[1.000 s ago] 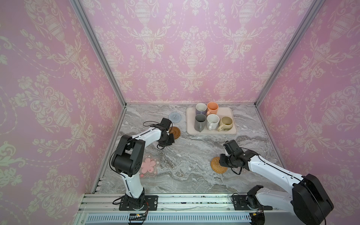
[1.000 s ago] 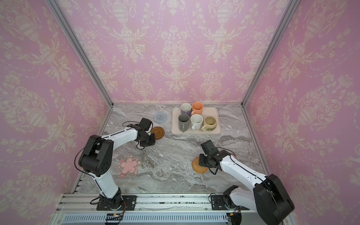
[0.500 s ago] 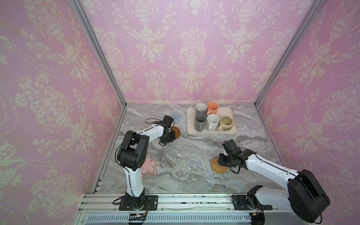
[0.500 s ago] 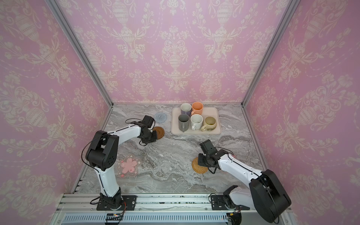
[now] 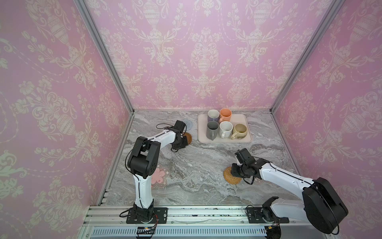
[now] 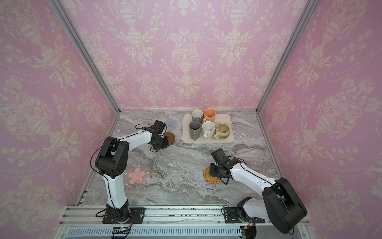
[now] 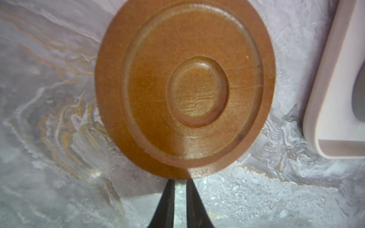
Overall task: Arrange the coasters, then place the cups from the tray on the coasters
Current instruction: 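Carry the rattan coaster toward the brown coaster while the left arm shifts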
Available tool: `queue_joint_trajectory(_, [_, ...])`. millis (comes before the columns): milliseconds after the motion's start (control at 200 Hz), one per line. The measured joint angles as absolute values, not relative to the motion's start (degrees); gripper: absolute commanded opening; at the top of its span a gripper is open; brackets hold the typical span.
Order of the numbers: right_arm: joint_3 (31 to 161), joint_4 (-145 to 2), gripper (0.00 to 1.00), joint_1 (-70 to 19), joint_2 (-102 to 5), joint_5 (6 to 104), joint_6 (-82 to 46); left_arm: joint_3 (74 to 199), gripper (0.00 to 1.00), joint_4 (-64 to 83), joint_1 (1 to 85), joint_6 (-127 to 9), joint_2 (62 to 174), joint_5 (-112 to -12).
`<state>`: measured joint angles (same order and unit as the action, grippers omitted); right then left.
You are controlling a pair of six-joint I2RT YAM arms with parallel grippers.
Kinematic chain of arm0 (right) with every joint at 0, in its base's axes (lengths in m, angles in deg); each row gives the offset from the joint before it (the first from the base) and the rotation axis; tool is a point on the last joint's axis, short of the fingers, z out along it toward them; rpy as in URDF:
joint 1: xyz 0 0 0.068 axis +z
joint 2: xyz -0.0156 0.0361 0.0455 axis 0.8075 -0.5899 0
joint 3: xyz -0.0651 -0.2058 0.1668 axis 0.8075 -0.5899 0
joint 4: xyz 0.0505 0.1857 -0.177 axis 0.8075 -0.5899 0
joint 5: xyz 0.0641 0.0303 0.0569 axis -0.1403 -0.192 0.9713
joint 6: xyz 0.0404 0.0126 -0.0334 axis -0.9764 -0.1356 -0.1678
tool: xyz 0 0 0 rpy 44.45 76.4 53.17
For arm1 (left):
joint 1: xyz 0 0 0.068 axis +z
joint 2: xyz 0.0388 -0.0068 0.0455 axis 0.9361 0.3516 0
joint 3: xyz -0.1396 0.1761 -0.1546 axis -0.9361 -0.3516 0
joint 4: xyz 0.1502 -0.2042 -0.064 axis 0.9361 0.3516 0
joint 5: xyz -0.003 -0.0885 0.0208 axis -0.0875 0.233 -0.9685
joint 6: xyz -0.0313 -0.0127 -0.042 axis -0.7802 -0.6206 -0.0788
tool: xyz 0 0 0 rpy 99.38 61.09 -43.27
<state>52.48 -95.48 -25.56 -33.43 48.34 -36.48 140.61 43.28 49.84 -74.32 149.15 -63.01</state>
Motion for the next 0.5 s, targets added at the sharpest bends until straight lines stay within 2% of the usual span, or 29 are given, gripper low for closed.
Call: queue_joint_trajectory(500, [55.56, -93.79, 0.14, -22.30, -39.55, 48.73, -36.30, 135.15, 0.17, 44.05, 49.14, -74.06, 127.69, -61.81])
